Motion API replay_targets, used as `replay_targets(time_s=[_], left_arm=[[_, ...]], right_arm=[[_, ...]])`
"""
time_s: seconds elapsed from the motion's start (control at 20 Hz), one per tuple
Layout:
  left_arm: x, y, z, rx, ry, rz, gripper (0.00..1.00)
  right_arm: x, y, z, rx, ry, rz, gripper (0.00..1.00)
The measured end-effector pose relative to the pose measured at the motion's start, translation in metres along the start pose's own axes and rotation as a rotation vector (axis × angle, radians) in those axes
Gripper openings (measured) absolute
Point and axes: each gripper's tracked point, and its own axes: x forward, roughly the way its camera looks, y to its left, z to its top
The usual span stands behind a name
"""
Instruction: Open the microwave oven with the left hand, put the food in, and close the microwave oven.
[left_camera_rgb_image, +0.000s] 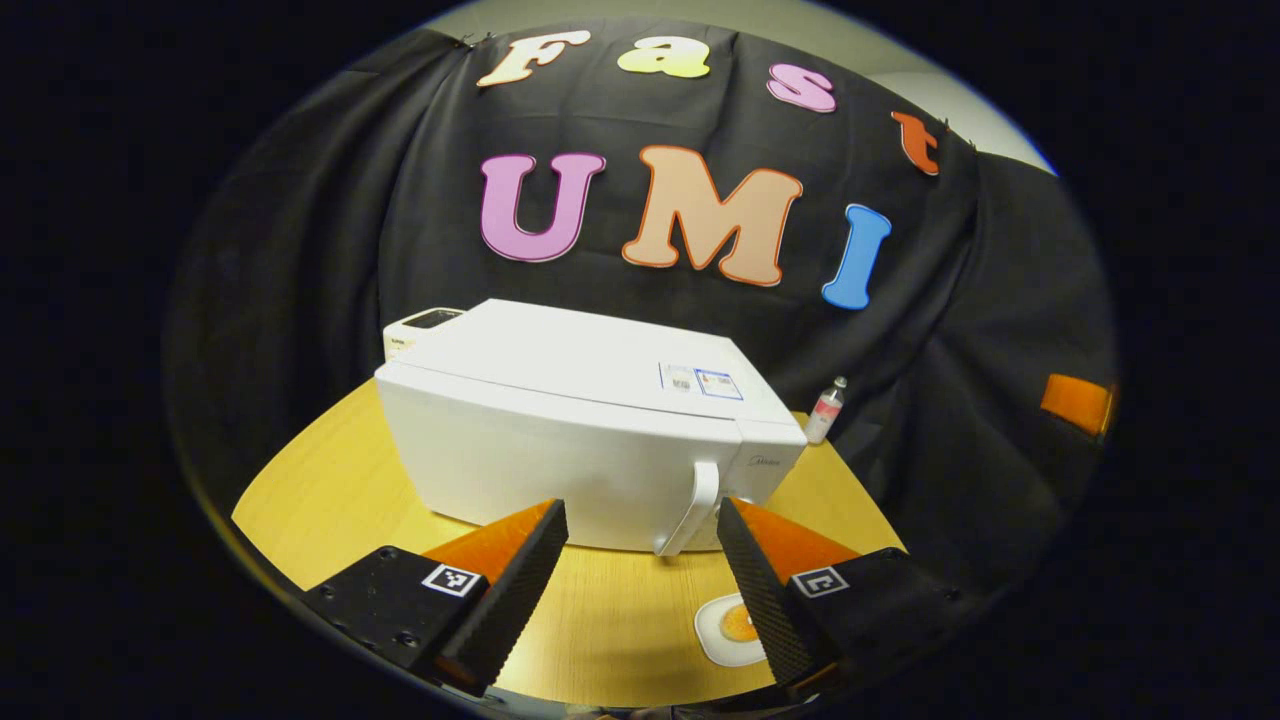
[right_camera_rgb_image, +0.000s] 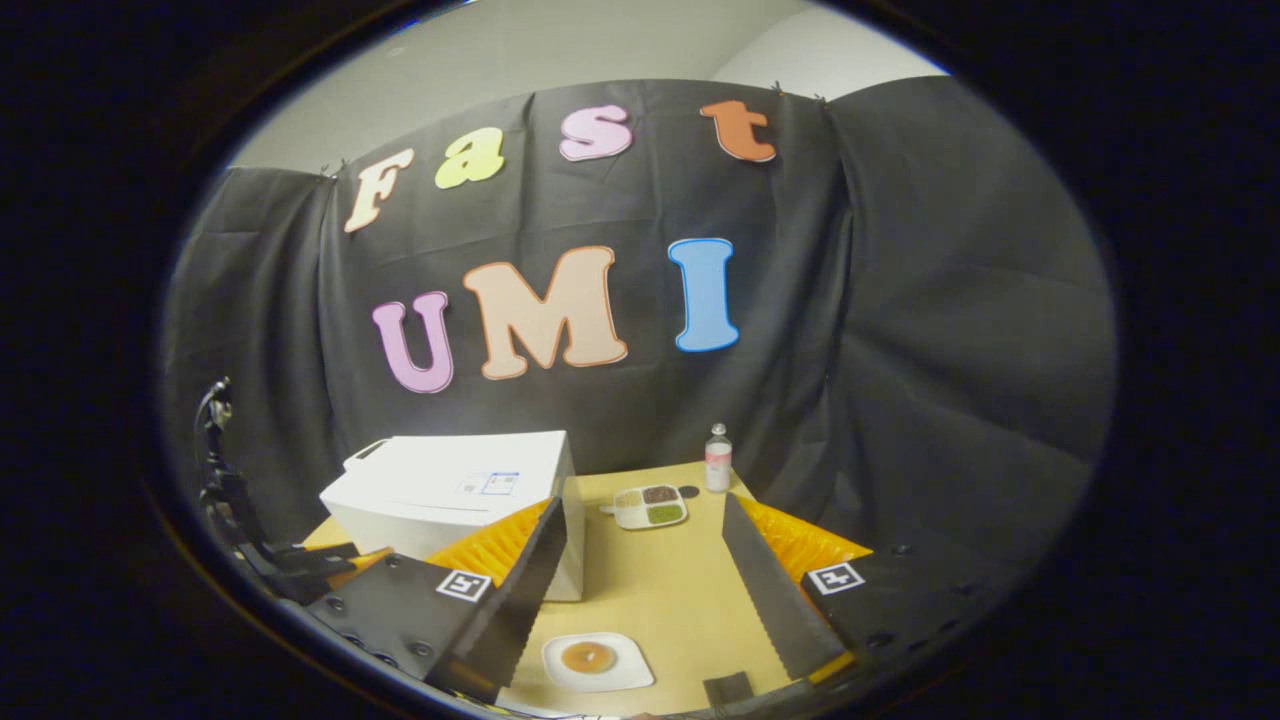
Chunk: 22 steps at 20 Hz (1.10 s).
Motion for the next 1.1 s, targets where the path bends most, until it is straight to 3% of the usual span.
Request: replay_targets(time_s=[0.25, 0.75, 1.0, 1.05, 1.1], left_arm=[[0.039, -0.008, -0.042, 0.070, 0.078, 0.020, 0.98], [0.104, -0.026, -0.087, 0.083, 0.182, -0.011, 0.95], [0.128, -0.029, -0.101, 0.115, 0.220, -0.018, 0.76], [0.131, -0.030, -0.101, 0.119, 0.221, -0.020, 0.73], [0.135, -0.030, -0.101, 0.128, 0.225, -0.020, 0.64]], right_arm=[[0.015, -0.013, -0.011, 0.017, 0.055, 0.011, 0.92], [0.034, -0.016, -0.030, 0.037, 0.135, 0.040, 0.92], [0.043, -0.017, -0.035, 0.054, 0.160, 0.047, 0.92], [0.044, -0.018, -0.036, 0.052, 0.162, 0.048, 0.99], [0.045, -0.019, -0.035, 0.048, 0.161, 0.046, 0.99]])
